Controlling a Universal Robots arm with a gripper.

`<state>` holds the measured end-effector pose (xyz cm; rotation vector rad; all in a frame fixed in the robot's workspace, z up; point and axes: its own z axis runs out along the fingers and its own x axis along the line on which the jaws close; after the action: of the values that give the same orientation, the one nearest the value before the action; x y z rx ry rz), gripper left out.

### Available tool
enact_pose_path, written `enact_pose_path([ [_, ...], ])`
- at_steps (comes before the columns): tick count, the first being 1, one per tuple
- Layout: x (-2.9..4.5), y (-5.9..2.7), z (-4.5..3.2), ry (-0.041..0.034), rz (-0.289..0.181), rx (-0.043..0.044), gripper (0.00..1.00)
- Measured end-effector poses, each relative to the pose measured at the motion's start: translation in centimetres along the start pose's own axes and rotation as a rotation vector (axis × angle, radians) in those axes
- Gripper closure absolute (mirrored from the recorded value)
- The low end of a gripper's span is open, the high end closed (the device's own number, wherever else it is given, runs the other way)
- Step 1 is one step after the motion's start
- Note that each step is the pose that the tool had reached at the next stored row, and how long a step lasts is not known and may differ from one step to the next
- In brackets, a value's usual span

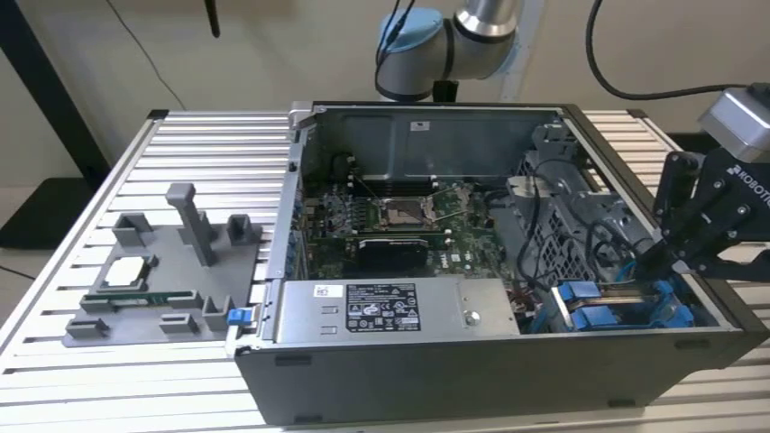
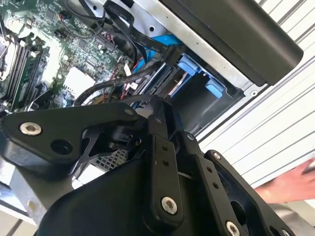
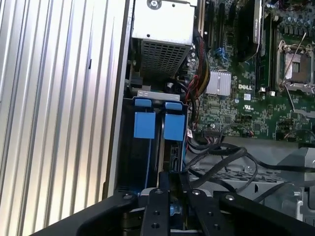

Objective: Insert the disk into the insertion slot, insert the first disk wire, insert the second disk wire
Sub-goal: 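Insert the first disk wire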

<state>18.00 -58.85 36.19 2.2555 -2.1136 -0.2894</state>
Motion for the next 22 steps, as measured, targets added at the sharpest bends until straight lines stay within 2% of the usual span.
enact_pose_path([
  [4,0.05,-0.09,0.46,0.0007,-0.001,0.0102,1.00],
  [10,0.11,-0.17,1.06,0.0029,-0.005,0.0422,1.00],
  [12,0.04,-0.16,1.19,0.0030,-0.006,0.0491,1.00],
  [17,-0.33,0.15,1.40,0.0038,-0.006,0.0594,1.00],
  [22,-0.33,0.12,1.84,0.0037,-0.002,0.0640,1.00],
])
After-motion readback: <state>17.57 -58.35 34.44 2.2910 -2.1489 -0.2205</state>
